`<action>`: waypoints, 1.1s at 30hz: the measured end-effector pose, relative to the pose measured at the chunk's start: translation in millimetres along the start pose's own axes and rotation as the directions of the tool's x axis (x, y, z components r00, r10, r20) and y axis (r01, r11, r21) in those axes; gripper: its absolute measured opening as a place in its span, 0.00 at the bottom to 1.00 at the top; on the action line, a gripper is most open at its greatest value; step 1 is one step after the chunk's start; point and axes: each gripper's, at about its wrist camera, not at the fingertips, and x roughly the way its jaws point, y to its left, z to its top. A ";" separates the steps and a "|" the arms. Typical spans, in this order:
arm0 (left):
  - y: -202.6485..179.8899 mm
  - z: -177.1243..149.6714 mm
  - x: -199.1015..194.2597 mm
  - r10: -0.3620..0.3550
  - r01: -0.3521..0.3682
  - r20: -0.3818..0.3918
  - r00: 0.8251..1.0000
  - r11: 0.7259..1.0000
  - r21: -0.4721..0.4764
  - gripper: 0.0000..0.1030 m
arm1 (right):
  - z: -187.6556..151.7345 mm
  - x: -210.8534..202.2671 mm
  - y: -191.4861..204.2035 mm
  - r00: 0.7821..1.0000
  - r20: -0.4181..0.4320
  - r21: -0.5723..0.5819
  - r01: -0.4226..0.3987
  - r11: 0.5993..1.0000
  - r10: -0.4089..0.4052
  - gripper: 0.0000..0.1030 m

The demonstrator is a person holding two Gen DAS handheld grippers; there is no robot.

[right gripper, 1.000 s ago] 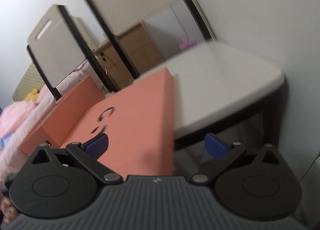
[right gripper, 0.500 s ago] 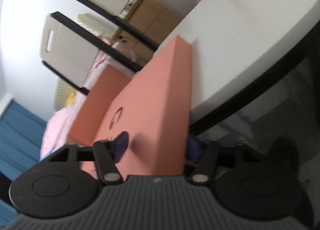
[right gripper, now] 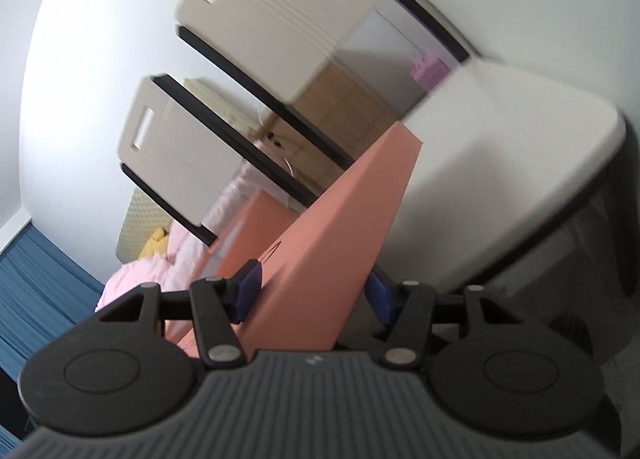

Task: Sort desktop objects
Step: 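Lift the pink lid with the left gripper and flip it over the box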

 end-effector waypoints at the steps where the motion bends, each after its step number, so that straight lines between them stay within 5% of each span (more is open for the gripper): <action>1: -6.4 3.2 -1.7 -0.007 0.006 0.007 1.000 1.000 0.008 0.46 | 2.1 -4.3 5.7 1.000 0.012 -0.004 -0.001 1.000 0.001 0.56; 6: -38.4 26.8 -14.6 -0.029 0.024 0.066 0.997 0.997 0.066 0.47 | 23.2 4.9 43.9 0.999 0.042 -0.034 -0.020 0.999 0.021 0.56; 13: -73.7 69.0 -57.1 -0.025 -0.009 0.214 0.977 0.988 0.154 0.46 | 46.0 74.2 89.8 0.992 0.025 -0.061 -0.121 0.991 0.122 0.56; 19: -80.5 101.4 -100.3 0.018 -0.084 0.365 0.931 0.983 0.165 0.46 | 54.3 164.3 118.4 0.977 -0.038 -0.064 -0.210 0.976 0.208 0.56; 28: -35.0 137.4 -142.8 0.101 -0.170 0.521 0.847 0.982 0.087 0.46 | 36.6 294.4 138.7 0.948 -0.133 -0.076 -0.299 0.951 0.288 0.56; 33: -13.2 148.0 -147.5 0.169 -0.234 0.536 0.828 0.971 0.055 0.47 | 21.0 339.2 122.8 0.939 -0.196 -0.066 -0.299 0.952 0.282 0.56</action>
